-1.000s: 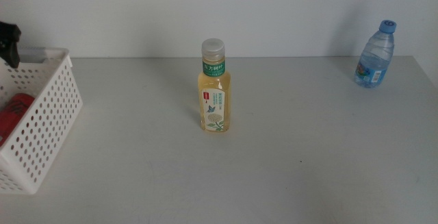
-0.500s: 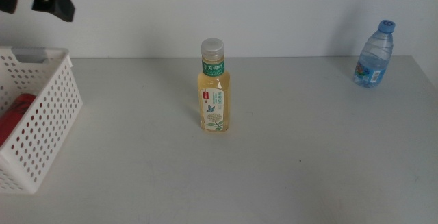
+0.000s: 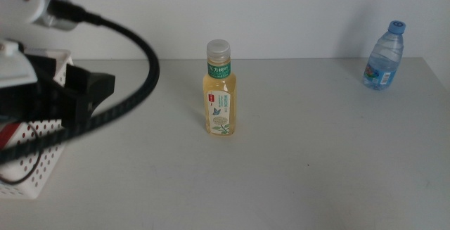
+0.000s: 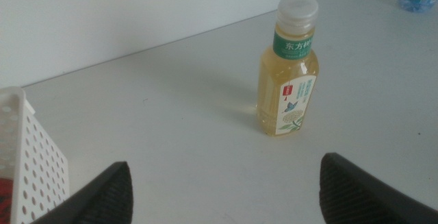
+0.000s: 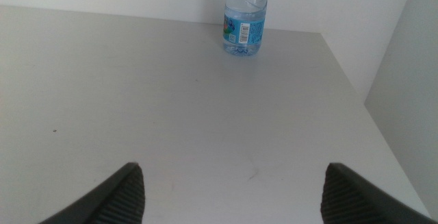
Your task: Use arms to grab the bottles and put them into the dustbin to the left of the table.
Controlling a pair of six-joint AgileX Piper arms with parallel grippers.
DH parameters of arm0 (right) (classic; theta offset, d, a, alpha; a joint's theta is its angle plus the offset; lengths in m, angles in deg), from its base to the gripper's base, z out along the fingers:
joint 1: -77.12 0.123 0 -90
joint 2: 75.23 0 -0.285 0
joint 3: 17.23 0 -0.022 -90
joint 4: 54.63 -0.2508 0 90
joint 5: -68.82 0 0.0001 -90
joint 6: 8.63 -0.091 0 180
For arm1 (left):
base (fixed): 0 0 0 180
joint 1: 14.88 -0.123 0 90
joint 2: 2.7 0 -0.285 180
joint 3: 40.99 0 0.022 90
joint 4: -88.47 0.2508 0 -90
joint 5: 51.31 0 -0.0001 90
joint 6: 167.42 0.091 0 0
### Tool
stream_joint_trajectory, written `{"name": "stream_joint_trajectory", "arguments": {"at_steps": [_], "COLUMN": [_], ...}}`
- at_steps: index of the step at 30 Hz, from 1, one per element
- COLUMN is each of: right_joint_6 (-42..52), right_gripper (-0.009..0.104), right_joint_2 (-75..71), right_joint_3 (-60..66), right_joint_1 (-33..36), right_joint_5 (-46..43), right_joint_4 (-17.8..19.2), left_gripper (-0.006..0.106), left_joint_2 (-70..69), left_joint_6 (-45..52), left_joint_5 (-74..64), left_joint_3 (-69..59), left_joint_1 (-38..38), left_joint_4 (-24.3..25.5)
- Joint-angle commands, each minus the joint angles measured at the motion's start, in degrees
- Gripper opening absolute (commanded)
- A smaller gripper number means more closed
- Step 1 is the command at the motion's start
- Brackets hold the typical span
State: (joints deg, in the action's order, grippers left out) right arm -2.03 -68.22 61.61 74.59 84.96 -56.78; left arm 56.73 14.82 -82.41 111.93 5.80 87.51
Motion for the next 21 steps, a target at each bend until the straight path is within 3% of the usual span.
{"name": "stream_joint_trajectory", "arguments": {"at_steps": [1, 13, 21], "right_joint_6": [0.38, 0.38, 0.38], "right_gripper": [0.066, 0.066, 0.066], "right_joint_2": [-1.21, -1.21, -1.21], "right_joint_3": [-0.50, -0.50, -0.50], "right_joint_1": [-0.32, -0.32, -0.32], "right_joint_5": [-4.48, -4.48, -4.48], "right_joint_4": [0.52, 0.52, 0.52], "left_gripper": [0.094, 0.094, 0.094], "left_joint_2": [-3.88, -9.87, -9.29], "left_joint_6": [-1.12, -1.37, -0.54], "left_joint_5": [7.31, 9.70, 14.68], "left_joint_3": [-2.60, -8.04, -13.40], "left_joint_1": [0.45, 0.45, 0.45], "left_joint_4": [0.13, -0.40, -6.30]}}
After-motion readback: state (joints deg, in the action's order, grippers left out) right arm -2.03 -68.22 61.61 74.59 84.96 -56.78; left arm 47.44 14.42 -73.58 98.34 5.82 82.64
